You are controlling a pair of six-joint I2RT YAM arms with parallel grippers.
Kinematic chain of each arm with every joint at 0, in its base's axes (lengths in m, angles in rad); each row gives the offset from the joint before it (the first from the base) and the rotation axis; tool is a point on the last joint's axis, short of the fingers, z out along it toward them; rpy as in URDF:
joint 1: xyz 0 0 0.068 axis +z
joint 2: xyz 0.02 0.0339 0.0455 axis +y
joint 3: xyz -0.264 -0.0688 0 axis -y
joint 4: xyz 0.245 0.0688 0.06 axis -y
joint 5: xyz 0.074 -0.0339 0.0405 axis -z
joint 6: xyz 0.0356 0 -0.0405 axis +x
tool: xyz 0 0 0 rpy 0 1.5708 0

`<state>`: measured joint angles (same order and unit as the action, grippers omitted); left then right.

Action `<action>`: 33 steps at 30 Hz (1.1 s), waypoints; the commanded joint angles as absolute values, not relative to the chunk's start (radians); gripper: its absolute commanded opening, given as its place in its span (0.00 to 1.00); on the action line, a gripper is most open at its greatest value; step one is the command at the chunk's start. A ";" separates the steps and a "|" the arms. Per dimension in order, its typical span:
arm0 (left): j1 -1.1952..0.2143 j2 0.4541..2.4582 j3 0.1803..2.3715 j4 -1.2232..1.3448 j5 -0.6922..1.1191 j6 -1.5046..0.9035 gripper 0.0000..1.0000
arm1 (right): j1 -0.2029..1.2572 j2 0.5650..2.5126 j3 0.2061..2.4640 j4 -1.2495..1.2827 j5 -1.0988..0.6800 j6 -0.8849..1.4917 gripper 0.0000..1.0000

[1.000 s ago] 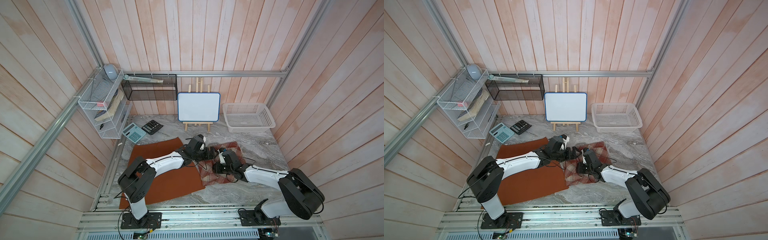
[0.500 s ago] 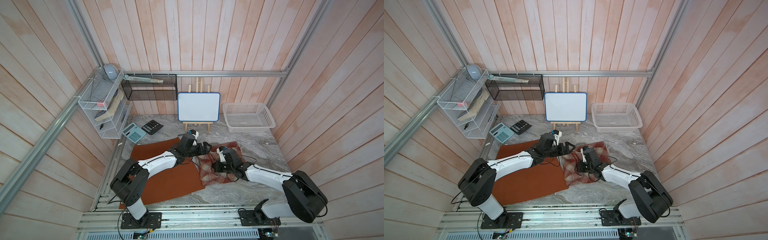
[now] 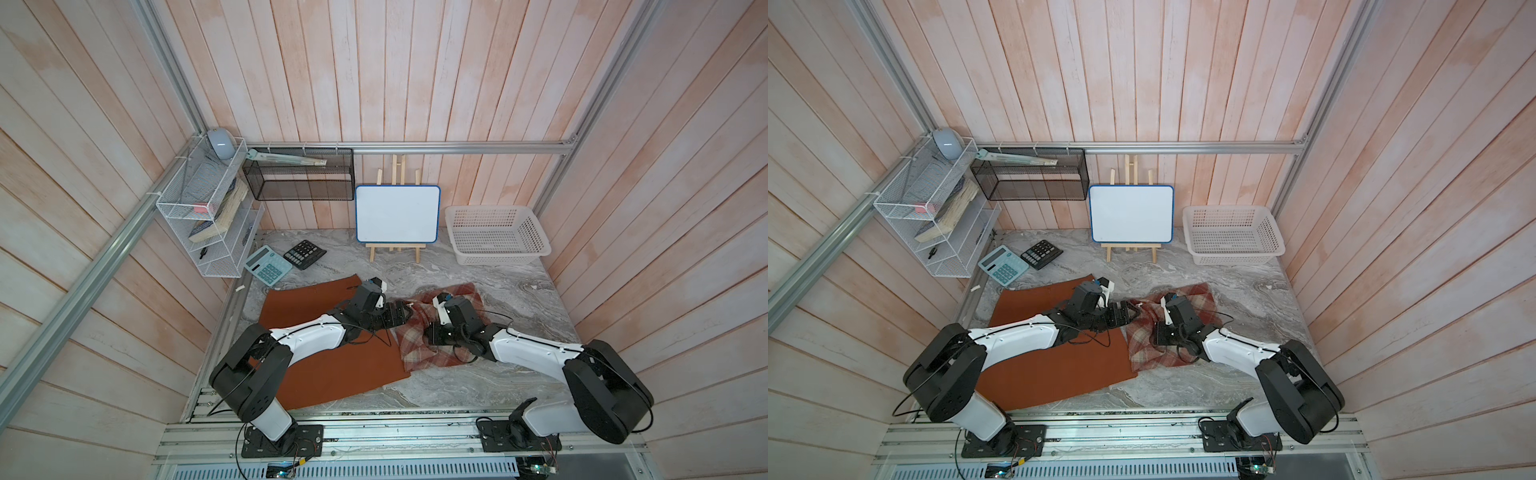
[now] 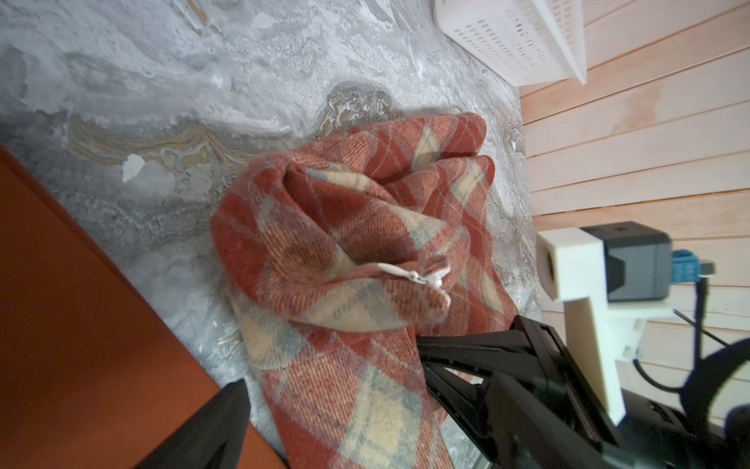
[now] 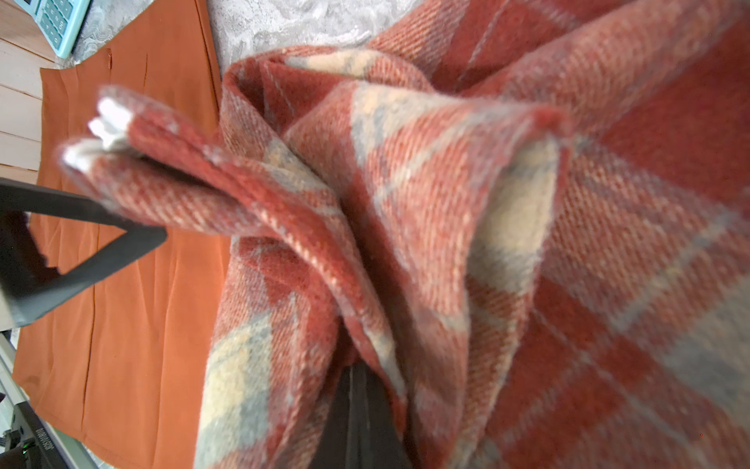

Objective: Roll up the skirts
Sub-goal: Roll the skirt at the center of the board.

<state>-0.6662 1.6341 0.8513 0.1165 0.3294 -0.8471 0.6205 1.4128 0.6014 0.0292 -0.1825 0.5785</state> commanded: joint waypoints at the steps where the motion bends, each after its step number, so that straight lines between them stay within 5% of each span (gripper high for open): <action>1: -0.648 1.702 0.808 0.373 0.388 -0.957 0.94 | 0.625 1.412 0.615 0.003 -0.190 0.578 0.00; 9: -0.643 1.849 0.799 0.759 0.392 -1.097 0.84 | 0.625 1.410 0.594 0.000 -0.180 0.580 0.00; 23: -0.643 1.947 0.887 0.805 0.402 -1.052 0.86 | 0.624 1.401 0.566 0.000 -0.182 0.575 0.00; 33: -0.644 1.923 0.923 0.612 0.308 -1.001 0.86 | 0.625 1.342 0.614 -0.112 -0.123 0.549 0.00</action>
